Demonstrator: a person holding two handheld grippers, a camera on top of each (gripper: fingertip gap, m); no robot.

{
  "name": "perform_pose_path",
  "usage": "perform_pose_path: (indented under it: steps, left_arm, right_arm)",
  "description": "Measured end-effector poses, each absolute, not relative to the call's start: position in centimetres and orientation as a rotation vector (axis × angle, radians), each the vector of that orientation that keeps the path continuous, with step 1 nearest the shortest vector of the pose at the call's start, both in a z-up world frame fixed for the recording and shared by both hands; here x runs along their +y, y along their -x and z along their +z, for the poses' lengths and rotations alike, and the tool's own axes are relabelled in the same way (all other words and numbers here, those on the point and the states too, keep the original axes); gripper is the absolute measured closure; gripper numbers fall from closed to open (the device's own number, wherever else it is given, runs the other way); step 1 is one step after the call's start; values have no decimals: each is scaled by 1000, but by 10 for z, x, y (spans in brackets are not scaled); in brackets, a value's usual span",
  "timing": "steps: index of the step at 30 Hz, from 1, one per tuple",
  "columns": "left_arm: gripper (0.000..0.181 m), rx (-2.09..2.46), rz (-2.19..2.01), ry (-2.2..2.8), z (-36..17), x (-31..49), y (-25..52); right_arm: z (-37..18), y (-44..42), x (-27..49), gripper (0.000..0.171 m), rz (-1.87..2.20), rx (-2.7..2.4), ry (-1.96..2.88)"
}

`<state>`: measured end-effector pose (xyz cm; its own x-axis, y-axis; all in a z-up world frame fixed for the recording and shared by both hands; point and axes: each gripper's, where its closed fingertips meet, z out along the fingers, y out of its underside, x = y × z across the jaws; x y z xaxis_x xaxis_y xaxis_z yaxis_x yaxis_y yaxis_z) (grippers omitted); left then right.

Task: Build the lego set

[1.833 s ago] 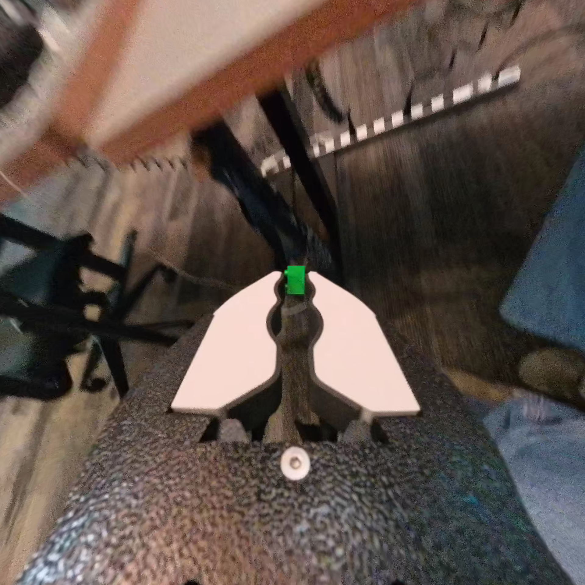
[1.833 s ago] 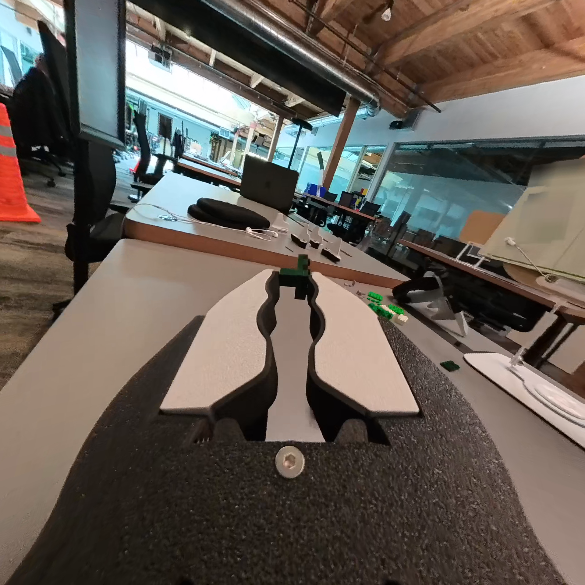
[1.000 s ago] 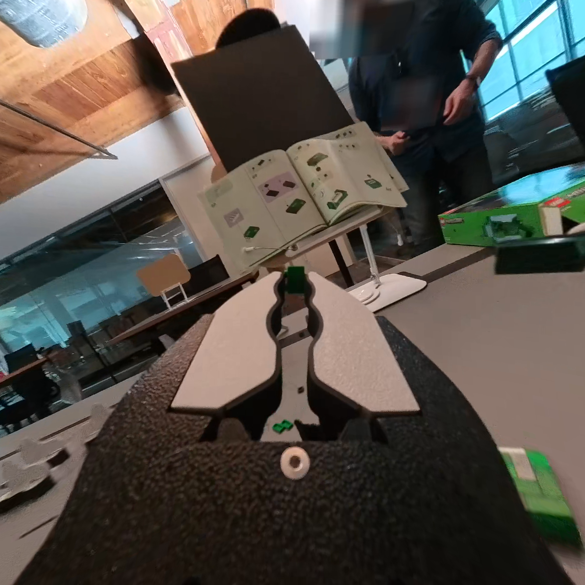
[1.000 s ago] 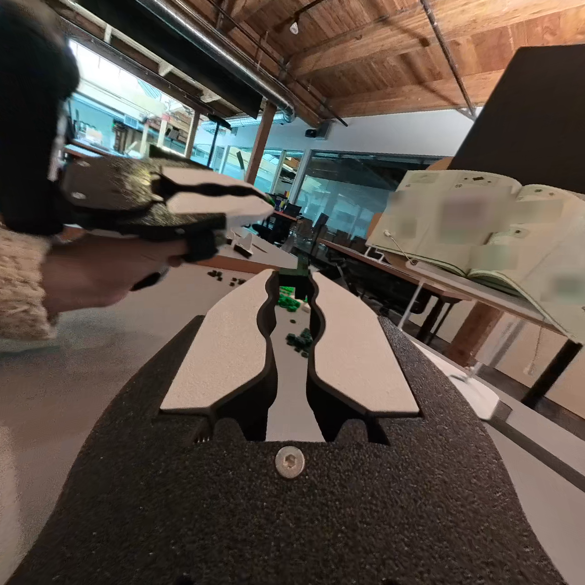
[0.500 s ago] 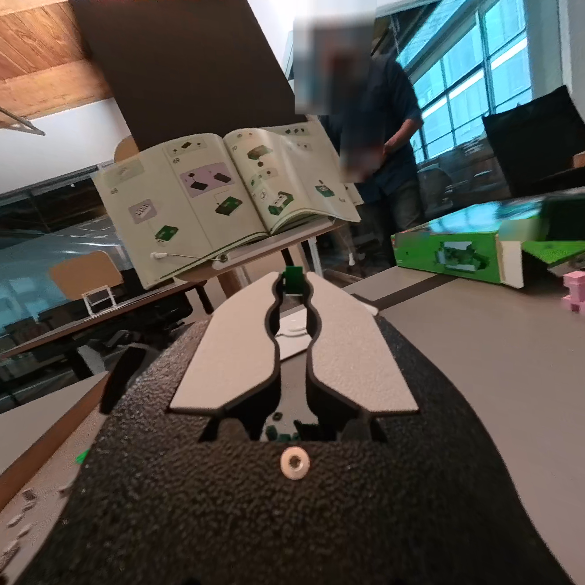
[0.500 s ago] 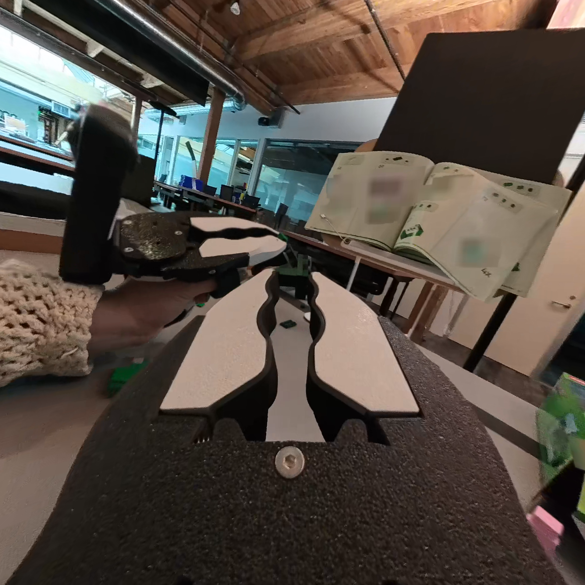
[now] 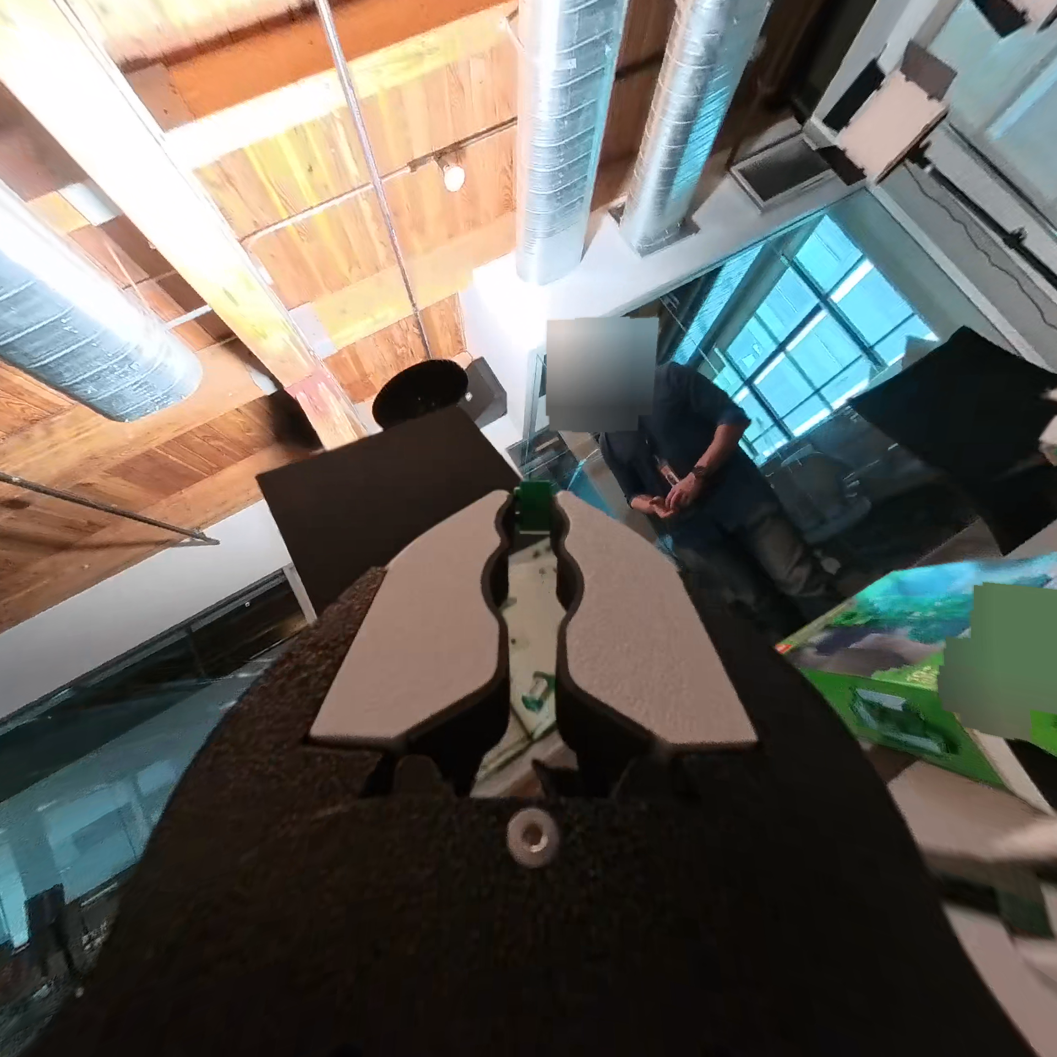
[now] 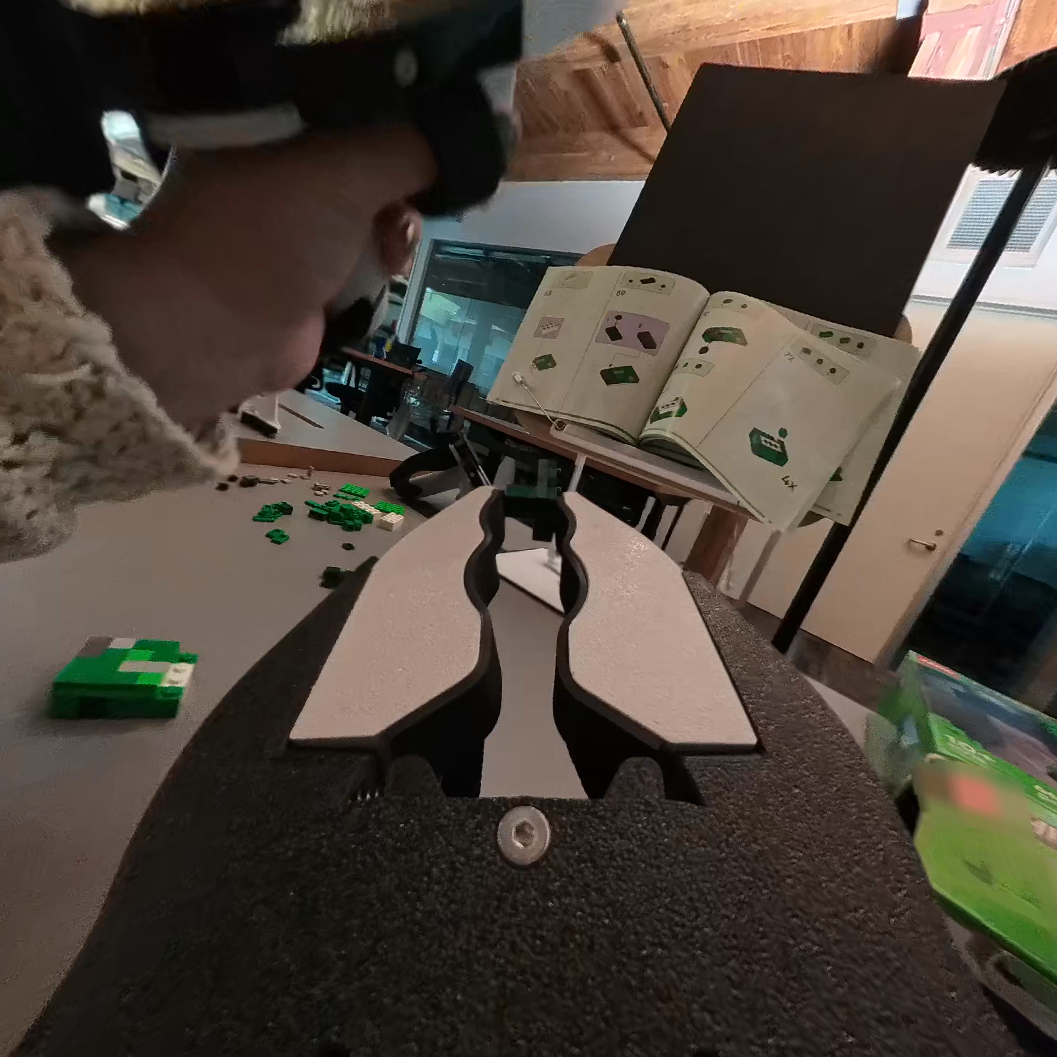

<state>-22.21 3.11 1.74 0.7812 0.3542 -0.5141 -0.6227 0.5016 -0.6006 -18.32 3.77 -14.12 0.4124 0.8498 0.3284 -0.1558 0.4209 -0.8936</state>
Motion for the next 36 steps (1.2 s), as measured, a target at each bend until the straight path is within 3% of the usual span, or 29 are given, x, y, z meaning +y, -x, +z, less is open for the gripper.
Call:
perform_pose_path:
  steps: [8,23,36]
  left_arm:
    - [170,386,537,1222,-136,57,241]
    - [170,312,349,1244,-138,59,249]
    - [170,329,100,1314,-152,68,242]
  right_arm:
    - [-141,176,59,155,739,-877,962]
    - [-165,195,85,155,601,-1020,1002]
    - [-177,208,115,155,1133,-1046,1178]
